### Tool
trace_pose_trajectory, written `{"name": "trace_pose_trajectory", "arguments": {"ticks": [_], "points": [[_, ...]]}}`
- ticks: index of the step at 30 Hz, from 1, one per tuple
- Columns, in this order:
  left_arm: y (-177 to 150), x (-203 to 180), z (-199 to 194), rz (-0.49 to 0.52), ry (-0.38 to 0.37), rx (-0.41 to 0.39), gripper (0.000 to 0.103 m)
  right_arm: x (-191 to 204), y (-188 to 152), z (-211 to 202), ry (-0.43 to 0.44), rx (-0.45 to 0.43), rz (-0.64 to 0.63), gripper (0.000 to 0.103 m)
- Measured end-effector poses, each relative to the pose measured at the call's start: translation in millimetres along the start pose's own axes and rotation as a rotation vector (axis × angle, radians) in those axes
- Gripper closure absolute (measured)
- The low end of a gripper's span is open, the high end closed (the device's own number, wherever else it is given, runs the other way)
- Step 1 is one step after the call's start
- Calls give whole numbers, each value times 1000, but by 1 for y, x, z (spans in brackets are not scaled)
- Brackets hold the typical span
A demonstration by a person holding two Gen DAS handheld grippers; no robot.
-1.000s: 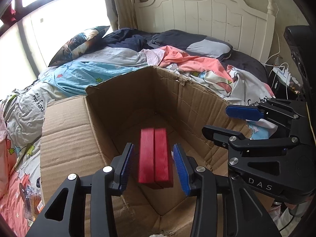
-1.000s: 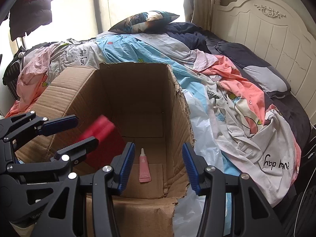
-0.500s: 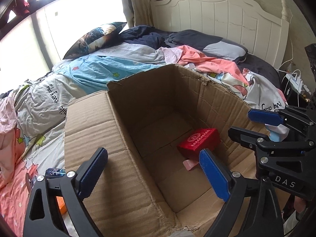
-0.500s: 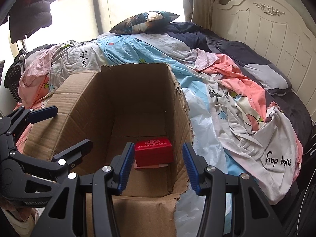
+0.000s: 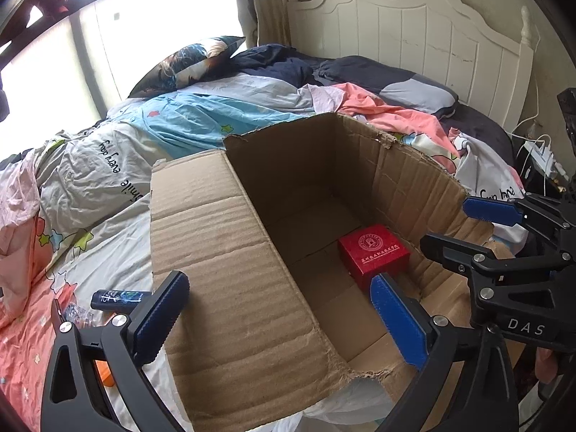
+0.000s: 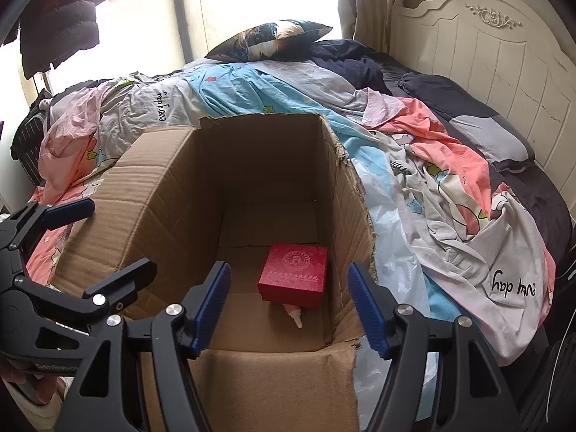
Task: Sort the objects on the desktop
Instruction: 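Withdraw both tools from the cardboard box back toward the duvet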
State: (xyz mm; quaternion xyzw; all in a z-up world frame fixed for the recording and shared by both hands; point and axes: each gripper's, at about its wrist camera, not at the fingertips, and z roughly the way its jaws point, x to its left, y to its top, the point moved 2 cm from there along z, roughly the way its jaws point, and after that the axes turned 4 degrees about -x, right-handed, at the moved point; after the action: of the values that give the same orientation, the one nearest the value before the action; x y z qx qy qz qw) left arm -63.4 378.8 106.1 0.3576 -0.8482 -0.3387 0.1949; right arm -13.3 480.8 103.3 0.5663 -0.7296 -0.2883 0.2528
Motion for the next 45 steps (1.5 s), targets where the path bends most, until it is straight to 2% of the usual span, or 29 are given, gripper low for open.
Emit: {"name": "trace_pose_trajectory", "arguments": {"ticks": [10, 12, 17, 34, 45], "points": [[-10, 13, -23, 8, 13, -19, 0, 20, 1, -16, 16, -30, -5, 37], [-13, 16, -26, 16, 21, -20, 0, 26, 2, -19, 21, -37, -12, 33], [-21, 25, -33, 18, 38, -22, 0, 44, 2, -25, 28, -45, -38, 32], [-46, 71, -60, -33, 81, -31, 0, 91, -1, -28, 88, -48, -76, 32], [-71, 111, -69, -78, 129, -4, 0, 126, -4, -24, 129, -46, -115, 32]]}}
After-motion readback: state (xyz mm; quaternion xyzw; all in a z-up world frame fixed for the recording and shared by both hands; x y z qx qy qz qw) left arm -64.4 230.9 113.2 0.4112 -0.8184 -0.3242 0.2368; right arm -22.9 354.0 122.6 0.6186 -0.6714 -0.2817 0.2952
